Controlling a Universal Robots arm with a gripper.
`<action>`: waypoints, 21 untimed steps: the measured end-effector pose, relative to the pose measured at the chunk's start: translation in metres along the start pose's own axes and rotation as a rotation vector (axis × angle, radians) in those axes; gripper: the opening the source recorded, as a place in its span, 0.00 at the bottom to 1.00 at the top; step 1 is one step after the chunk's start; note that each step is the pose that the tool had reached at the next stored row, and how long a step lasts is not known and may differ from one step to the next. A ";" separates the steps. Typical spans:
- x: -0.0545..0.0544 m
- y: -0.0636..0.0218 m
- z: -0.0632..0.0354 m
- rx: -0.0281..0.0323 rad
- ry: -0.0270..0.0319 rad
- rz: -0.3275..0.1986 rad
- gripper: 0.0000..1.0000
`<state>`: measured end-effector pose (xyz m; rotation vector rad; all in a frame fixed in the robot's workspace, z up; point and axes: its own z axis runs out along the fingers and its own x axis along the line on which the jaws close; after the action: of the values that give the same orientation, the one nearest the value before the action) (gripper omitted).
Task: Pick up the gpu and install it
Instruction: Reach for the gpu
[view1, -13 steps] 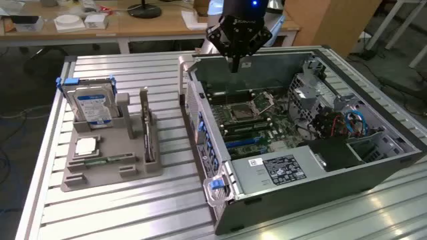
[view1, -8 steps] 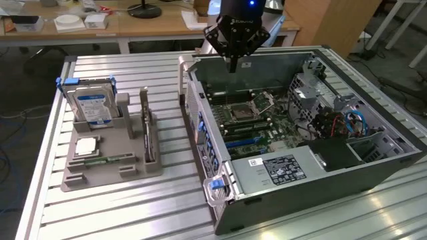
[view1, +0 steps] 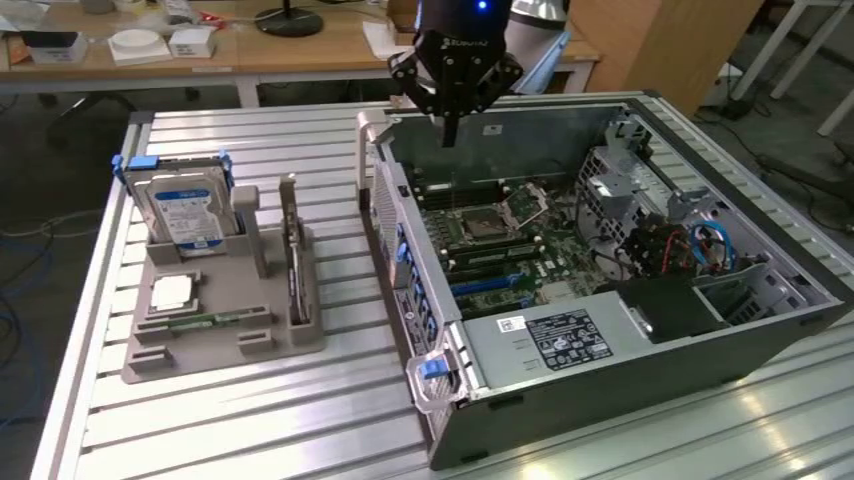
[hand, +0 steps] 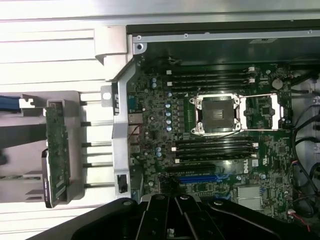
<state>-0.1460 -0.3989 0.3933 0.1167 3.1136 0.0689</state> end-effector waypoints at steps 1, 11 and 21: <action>0.003 -0.0002 -0.0001 0.0000 0.0000 0.000 0.10; 0.030 -0.0023 -0.0008 0.0000 -0.0003 0.000 0.10; 0.062 -0.0049 -0.0016 -0.0001 -0.0005 0.000 0.10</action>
<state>-0.2086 -0.3991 0.3932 0.1164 3.1131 0.0689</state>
